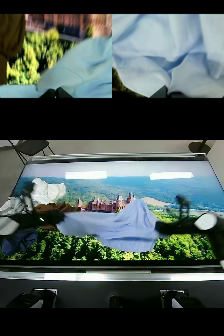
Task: Fold the shirts.
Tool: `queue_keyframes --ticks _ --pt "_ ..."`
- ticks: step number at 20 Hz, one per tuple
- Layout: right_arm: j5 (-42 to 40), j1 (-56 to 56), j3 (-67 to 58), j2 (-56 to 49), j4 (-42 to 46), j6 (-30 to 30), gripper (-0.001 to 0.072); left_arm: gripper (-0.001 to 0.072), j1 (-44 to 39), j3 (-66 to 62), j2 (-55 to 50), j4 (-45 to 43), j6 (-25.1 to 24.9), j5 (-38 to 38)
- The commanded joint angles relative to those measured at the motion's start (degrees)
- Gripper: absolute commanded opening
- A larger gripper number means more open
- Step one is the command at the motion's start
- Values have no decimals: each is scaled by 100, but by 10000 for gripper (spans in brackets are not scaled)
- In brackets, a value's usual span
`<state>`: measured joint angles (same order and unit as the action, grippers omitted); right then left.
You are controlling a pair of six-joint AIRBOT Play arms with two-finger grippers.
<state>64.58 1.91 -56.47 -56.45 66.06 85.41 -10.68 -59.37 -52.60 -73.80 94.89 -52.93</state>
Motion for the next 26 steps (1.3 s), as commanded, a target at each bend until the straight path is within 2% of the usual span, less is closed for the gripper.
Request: queue_keyframes --ticks 1,3,6,10,14,15,17,19,22,24,26 --pt "-756 -15 -2474 883 1451 -146 62 31 37 -2116 828 -667 -59 164" --pt "-1462 -15 -3637 1388 1674 -164 62 31 35 -3342 1099 -726 -55 457" --pt "-1578 -15 -4610 1895 1821 208 62 31 33 -4616 1300 -595 -35 498" --pt "-1202 -15 -4756 2190 1902 376 62 31 33 -5149 1346 -588 -37 498" --pt "-267 -15 -4754 2048 2326 468 62 31 35 -5147 1176 -828 -37 474" --pt "7 -15 -4754 1921 2509 647 63 31 35 -5143 1067 -988 -37 393" --pt "787 -15 -4690 1447 3158 1515 64 31 35 -5062 702 -1478 -42 37" --pt "1213 -15 -4374 756 3300 1447 64 31 35 -4782 151 -1847 -42 -337" --pt "960 -15 -3624 -472 3010 1484 64 31 35 -3987 -890 -1902 -59 -625" --pt "520 -15 -3241 -1335 2922 1919 64 31 35 -3346 -1718 -1899 -28 -518" --pt "-79 -15 -3195 -2157 2889 2308 65 32 35 -3132 -2586 -1803 262 -431"
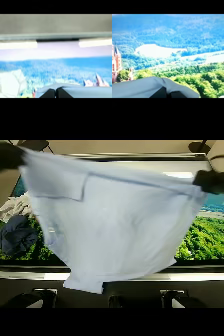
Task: Fold the shirts.
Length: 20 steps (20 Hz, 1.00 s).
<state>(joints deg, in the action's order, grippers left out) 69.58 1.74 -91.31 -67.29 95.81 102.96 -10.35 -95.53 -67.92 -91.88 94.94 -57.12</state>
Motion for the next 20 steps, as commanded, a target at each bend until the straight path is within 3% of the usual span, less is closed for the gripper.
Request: queue_keyframes --ticks 1,3,7,8,9,10,11,13,16,20 --pt "-815 2 289 -1386 -160 831 65 32 2 479 -1423 173 509 22" --pt "-1073 2 289 -1812 -516 1241 65 33 -9 479 -2041 680 820 120" --pt "-1104 -13 289 -2551 -1036 1239 65 43 -59 479 -2855 1923 820 -57" --pt "-1113 -7 289 -2621 -1060 1237 71 126 -70 479 -2931 2179 817 -144" --pt "-1143 28 280 -2616 -1060 1231 194 319 -68 474 -2940 2295 809 -269" --pt "-1062 142 177 -2592 -1126 1080 436 494 -31 411 -2907 2291 654 -518" --pt "-852 328 9 -2549 -1209 730 517 528 74 258 -2868 2291 212 -1001" --pt "-149 1005 -389 -2430 -1222 153 517 521 398 79 -2673 2288 -741 -2059" --pt "1432 2194 -540 -2350 -1215 -334 496 521 1080 442 -2245 2341 -866 -3204" --pt "2583 3069 295 -2339 -1355 -979 499 447 1604 2970 -1132 2621 -975 -2796"
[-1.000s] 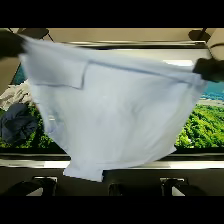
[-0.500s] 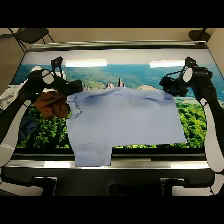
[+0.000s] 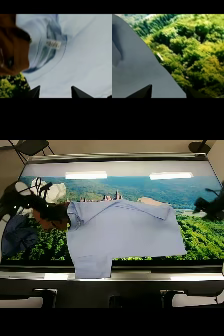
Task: Fold the shirts.
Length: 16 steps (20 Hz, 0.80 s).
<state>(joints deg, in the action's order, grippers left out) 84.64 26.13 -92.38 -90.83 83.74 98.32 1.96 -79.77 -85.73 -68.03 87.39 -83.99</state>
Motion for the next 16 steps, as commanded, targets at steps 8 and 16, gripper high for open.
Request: queue_keyframes --ticks 8,16 --pt "933 678 1547 13 -863 -1211 499 447 387 4430 1523 1425 -1067 1399" --pt "739 680 1554 13 -859 -1639 502 273 37 4765 1357 1556 -1241 2312"
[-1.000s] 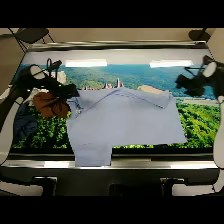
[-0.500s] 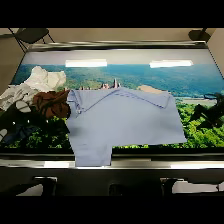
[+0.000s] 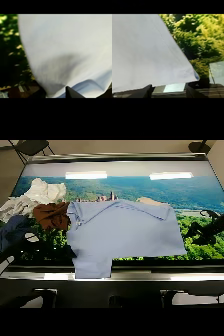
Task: Fold the shirts.
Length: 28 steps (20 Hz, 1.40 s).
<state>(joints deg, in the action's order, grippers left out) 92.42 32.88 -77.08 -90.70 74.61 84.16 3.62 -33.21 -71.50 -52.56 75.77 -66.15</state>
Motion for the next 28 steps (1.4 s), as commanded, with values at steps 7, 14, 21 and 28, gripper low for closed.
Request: queue_keyframes --ticks 7,14,21,28 --pt "-422 9 935 -2 264 -769 567 33 -155 107 -50 9 -149 723" --pt "-986 9 1075 -13 586 -981 565 33 -155 107 -50 11 -192 732" --pt "-1386 9 1467 -221 46 -706 459 33 -155 105 -50 9 -240 787" --pt "-1180 7 1040 525 -656 -579 60 30 -153 -1165 584 -321 -166 555"
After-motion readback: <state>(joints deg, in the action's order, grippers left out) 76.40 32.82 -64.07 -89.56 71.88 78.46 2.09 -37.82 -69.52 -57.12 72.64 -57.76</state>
